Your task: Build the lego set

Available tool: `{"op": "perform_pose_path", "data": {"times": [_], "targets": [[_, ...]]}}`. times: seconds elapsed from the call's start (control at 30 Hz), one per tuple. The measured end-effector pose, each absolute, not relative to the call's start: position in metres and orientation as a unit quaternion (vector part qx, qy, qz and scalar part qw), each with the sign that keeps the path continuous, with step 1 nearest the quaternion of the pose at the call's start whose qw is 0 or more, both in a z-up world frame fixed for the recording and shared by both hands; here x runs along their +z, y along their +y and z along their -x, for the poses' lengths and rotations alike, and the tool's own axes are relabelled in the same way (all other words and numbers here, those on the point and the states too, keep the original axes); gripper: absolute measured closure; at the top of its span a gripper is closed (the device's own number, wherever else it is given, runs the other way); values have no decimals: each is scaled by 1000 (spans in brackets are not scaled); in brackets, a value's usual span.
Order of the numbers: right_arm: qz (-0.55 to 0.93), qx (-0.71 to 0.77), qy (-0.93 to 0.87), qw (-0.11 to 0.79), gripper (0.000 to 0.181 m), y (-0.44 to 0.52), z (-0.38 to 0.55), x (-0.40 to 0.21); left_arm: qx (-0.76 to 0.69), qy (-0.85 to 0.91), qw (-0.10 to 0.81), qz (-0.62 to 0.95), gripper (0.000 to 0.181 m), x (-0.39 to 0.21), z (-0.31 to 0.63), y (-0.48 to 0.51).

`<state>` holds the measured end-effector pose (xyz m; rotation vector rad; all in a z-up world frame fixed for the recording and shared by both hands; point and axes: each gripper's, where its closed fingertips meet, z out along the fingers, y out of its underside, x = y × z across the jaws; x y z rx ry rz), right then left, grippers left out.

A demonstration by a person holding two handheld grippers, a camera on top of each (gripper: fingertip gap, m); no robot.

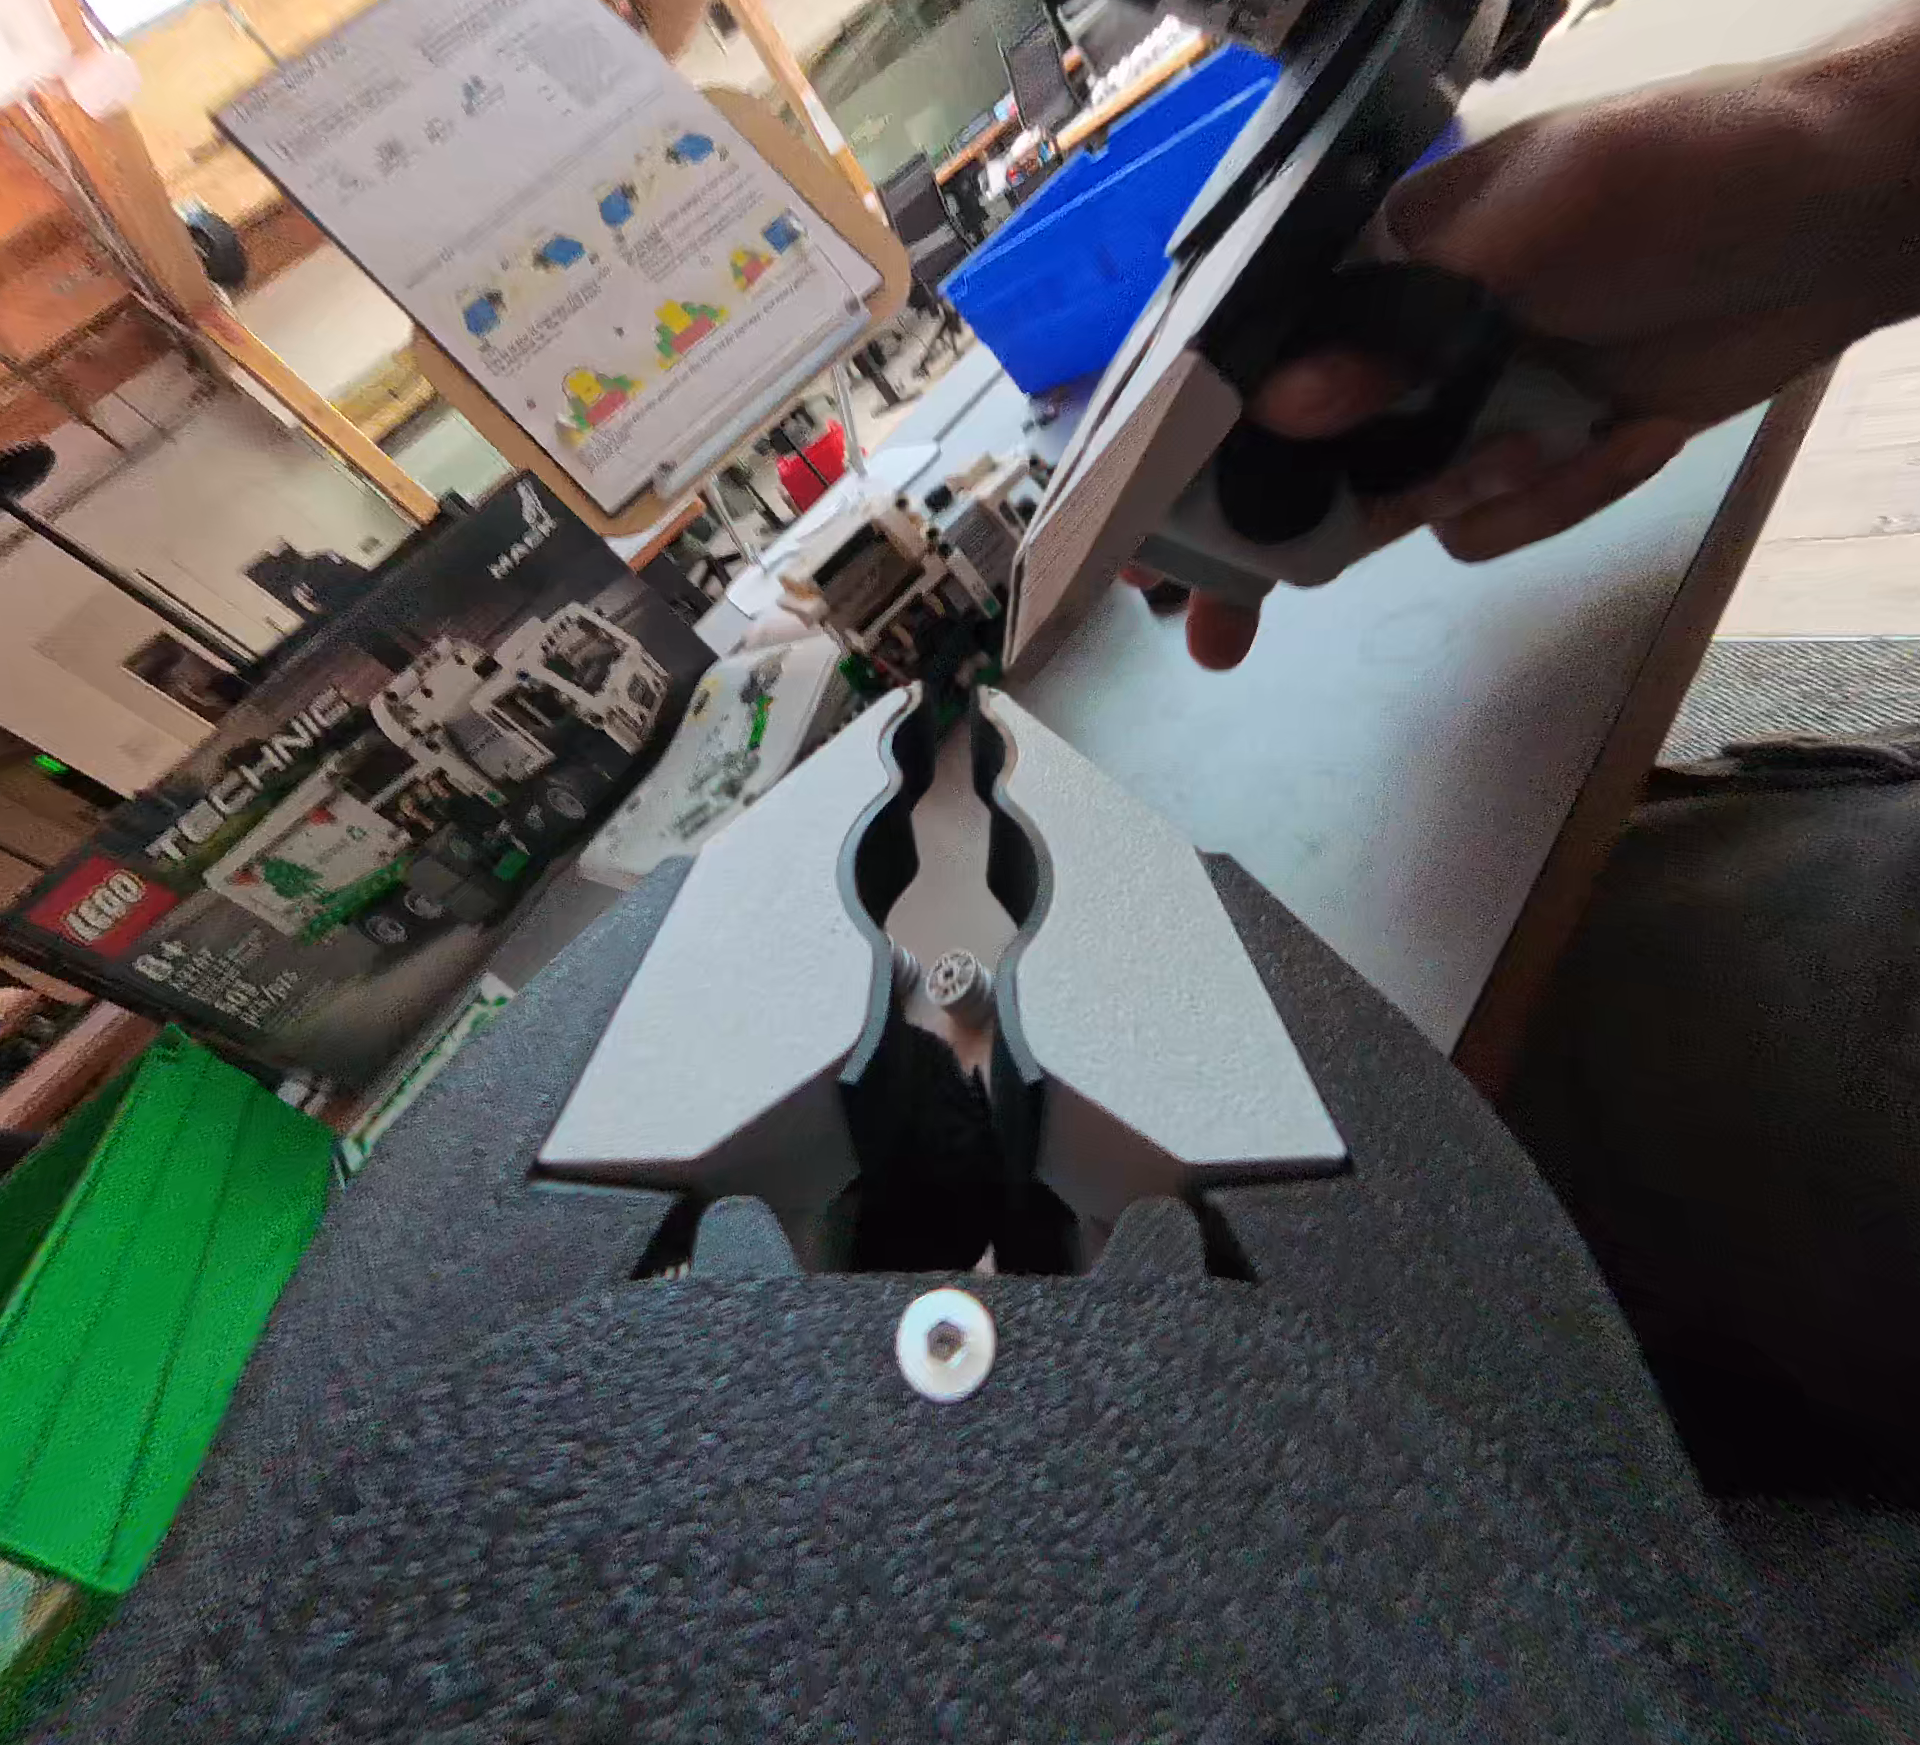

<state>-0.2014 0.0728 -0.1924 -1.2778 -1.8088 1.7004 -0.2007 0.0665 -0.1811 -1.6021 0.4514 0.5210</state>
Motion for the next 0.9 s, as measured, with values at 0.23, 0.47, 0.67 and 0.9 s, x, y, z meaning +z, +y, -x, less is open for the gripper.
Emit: {"op": "perform_pose_path", "data": {"times": [0.23,0.47,0.67,0.9], "targets": [[486,555,-658,154,163,62,186,-224,199,-33,626,753,158,-172,291,-11],[495,503,-695,132,150,45,177,-249,58,-43,568,820,146,-238,213,-34],[471,478,-728,143,149,36,171,-258,64,24,522,850,141,-261,201,11],[501,536,-675,82,149,40,171,-250,89,68,485,867,165,-268,204,27]]}}
